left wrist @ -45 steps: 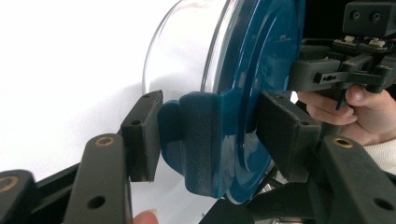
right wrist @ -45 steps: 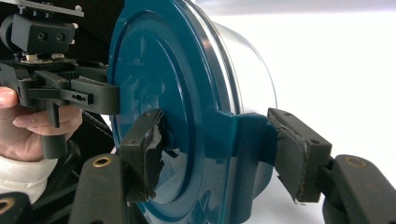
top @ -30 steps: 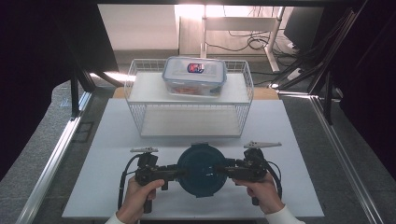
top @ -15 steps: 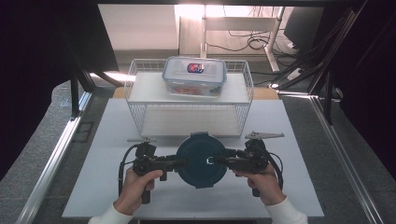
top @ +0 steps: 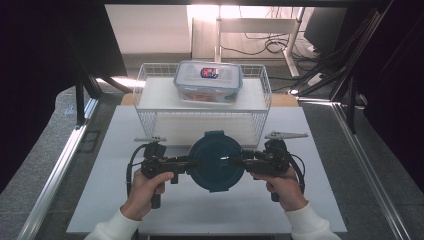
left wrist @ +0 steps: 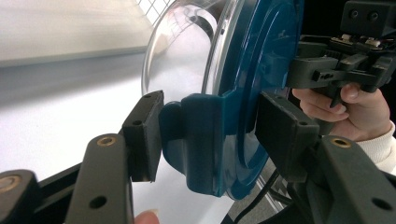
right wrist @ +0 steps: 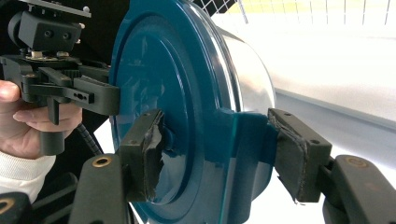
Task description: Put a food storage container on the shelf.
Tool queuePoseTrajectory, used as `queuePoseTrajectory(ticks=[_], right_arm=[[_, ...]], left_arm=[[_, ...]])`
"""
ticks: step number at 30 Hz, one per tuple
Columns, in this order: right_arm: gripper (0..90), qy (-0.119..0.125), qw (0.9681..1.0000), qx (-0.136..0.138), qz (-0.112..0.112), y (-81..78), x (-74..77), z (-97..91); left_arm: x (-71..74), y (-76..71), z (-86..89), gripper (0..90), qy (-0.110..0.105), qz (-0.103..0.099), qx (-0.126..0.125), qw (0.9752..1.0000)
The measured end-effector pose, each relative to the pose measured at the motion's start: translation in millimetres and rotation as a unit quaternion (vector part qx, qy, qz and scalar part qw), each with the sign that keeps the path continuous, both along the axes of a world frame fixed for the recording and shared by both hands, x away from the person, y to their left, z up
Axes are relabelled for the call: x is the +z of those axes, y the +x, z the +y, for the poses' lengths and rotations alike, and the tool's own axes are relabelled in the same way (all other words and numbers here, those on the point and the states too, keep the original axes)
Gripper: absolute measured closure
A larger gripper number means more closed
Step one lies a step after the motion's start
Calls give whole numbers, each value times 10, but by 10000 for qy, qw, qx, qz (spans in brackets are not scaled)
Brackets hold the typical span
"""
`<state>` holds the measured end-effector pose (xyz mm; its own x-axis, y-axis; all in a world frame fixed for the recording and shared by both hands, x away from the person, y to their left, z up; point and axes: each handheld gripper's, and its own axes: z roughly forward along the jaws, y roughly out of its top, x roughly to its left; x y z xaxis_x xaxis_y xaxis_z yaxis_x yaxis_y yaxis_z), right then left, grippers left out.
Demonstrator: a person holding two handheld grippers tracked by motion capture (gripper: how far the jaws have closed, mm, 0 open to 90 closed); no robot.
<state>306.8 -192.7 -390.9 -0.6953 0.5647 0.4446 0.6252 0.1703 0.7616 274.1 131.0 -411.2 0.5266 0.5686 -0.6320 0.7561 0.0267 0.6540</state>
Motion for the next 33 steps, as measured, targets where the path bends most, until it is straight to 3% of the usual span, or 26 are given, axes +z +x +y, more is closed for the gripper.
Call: queuePoseTrajectory(ticks=[9,16,23,33], right_arm=[[384,-11,10000,-39,-63,56,102,-5],[385,59,9996,-25,-286,136,297,32],[385,114,9991,-11,-414,216,439,71],[387,215,9987,4,-458,328,554,113]], left_arm=[[68,88,9,435,-114,-2,-26,9999],[272,164,56,438,-96,-191,-16,9998],[388,232,122,447,-295,-281,78,9991],[587,329,154,444,-144,-471,146,9987]])
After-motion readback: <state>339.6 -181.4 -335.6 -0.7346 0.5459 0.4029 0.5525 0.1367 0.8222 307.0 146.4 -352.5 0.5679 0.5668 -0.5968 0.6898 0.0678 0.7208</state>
